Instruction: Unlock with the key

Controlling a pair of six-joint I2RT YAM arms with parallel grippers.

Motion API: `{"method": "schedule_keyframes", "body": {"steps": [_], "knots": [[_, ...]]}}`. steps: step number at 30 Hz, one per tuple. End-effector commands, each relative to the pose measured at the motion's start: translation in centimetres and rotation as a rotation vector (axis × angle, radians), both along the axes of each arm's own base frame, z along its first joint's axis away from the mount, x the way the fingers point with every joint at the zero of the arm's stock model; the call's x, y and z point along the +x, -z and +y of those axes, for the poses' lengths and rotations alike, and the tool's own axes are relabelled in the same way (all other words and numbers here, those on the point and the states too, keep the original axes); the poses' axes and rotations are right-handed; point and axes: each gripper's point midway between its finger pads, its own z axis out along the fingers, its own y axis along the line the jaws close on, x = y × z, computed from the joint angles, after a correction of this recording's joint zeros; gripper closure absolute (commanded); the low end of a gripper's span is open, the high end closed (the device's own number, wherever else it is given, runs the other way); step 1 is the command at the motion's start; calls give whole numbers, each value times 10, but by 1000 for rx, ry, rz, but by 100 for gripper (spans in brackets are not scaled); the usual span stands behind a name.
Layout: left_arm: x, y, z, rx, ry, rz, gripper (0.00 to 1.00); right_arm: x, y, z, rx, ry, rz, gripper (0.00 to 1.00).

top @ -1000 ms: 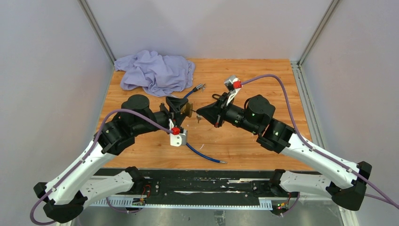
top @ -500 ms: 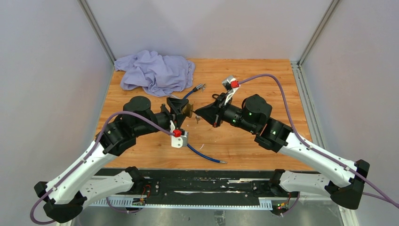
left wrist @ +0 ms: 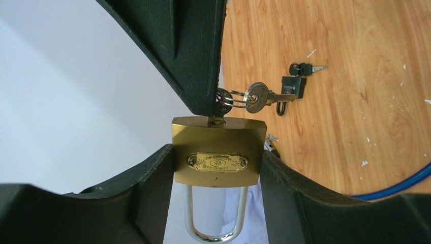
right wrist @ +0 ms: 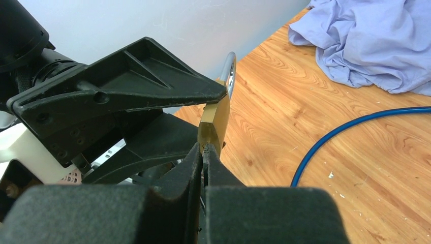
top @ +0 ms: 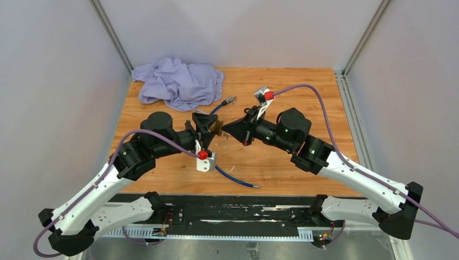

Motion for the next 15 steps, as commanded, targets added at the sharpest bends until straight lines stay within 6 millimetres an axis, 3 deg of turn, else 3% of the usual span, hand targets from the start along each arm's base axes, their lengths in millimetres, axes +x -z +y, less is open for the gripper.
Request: {"method": "schedule_keyframes", "body": {"steps": [1,9,13,15], "knots": [[-9,-37,-16,-104,80,-95,100,-6,-16,11,71,-36,-11,99],[-7,-36,-10,-92,48,-103,100,-9,-9,5,21,-52,-18,98],[-5,-28,-5,-69,19,-90,100,-19,-17,-7,-18,-110,-55,68],[-4,-26,-3,-58,9,-88,100,-21,-21,-15,-42,-113,-79,61]]}}
